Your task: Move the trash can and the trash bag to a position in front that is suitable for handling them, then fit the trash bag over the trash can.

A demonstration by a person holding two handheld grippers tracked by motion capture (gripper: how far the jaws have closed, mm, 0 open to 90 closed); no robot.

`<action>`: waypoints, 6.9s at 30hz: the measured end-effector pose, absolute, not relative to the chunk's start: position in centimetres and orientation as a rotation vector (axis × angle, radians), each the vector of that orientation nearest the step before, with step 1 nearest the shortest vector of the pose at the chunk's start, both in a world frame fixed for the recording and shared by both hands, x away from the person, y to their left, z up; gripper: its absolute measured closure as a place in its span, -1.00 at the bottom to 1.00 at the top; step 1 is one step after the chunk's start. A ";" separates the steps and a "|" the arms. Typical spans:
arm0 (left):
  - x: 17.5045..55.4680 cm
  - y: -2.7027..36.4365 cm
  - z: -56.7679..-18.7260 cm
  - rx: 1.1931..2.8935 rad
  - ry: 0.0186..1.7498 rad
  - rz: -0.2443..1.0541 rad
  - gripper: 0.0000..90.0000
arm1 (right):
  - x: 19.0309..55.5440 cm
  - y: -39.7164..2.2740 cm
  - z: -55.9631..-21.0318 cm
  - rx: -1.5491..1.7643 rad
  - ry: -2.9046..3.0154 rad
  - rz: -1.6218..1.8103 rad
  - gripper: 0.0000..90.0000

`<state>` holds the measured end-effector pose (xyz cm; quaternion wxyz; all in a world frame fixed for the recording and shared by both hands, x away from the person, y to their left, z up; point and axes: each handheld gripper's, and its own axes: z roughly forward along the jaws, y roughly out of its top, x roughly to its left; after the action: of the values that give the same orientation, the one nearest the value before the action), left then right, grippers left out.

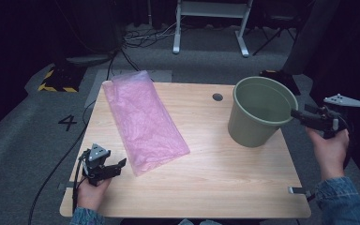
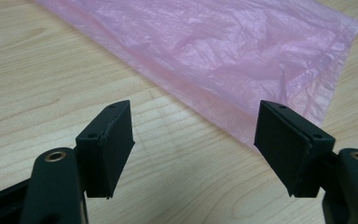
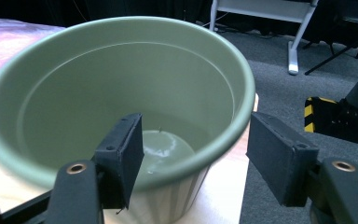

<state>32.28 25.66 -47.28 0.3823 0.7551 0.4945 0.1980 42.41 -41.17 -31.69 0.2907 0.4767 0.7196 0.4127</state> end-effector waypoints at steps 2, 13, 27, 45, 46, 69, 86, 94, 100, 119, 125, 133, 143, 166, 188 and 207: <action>32.2 25.7 -47.3 1.929 1.268 0.513 -0.37 | 43.6 -41.3 -32.0 1.291 1.934 1.100 -0.16; 32.0 25.9 -47.6 1.952 1.271 0.511 -0.36 | 47.4 -41.0 -33.3 1.313 1.994 0.988 -0.22; 32.2 25.5 -47.6 1.960 1.269 0.507 -0.37 | 44.5 -37.2 -34.2 1.157 2.132 1.050 -0.17; 32.6 24.8 -47.5 1.969 1.249 0.499 -0.37 | 38.2 -30.3 -34.5 0.856 2.306 1.128 -0.17; 32.6 24.7 -47.5 1.970 1.247 0.498 -0.37 | 37.9 -30.0 -34.5 0.844 2.310 1.139 -0.17; 32.6 24.7 -47.5 1.961 1.244 0.491 -0.36 | 34.3 -24.1 -33.4 0.640 2.354 1.223 -0.13; 32.9 24.7 -47.6 1.970 1.253 0.482 -0.36 | 34.9 -30.4 -34.1 0.835 2.225 1.208 -0.16; 33.2 24.9 -47.4 1.934 1.289 0.481 -0.37 | 35.0 -33.5 -40.3 0.983 2.255 1.056 -0.16; 33.3 24.6 -47.5 1.939 1.317 0.468 -0.35 | 35.1 -34.5 -44.9 1.066 2.326 1.003 -0.13; 35.2 21.1 -48.2 2.036 1.288 0.344 -0.08 | 36.4 -34.1 -50.3 1.124 2.304 1.058 -0.18; 35.0 20.8 -48.7 2.097 1.288 0.254 0.73 | 36.4 -34.0 -50.3 1.123 2.302 1.057 -0.18; 32.4 20.2 -48.3 2.176 1.224 0.303 1.00 | 36.4 -34.0 -50.3 1.123 2.302 1.057 -0.18; 27.7 20.3 -48.3 2.212 1.197 0.313 1.00 | 36.4 -34.0 -50.3 1.126 2.300 1.056 -0.18; 26.8 24.3 -46.2 1.994 1.277 0.447 -0.10 | 36.4 -34.0 -50.3 1.126 2.300 1.057 -0.18; 40.4 29.0 -48.6 1.929 1.623 0.475 -0.19 | 36.4 -34.0 -50.3 1.129 2.299 1.056 -0.19; 41.2 27.6 -49.0 2.011 1.621 0.525 -0.52 | 36.4 -33.9 -50.3 1.129 2.297 1.053 -0.19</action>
<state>41.22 27.63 -49.03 0.2502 0.7386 0.5955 0.1930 36.42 -33.94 -50.30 0.1859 0.4007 0.8155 0.3740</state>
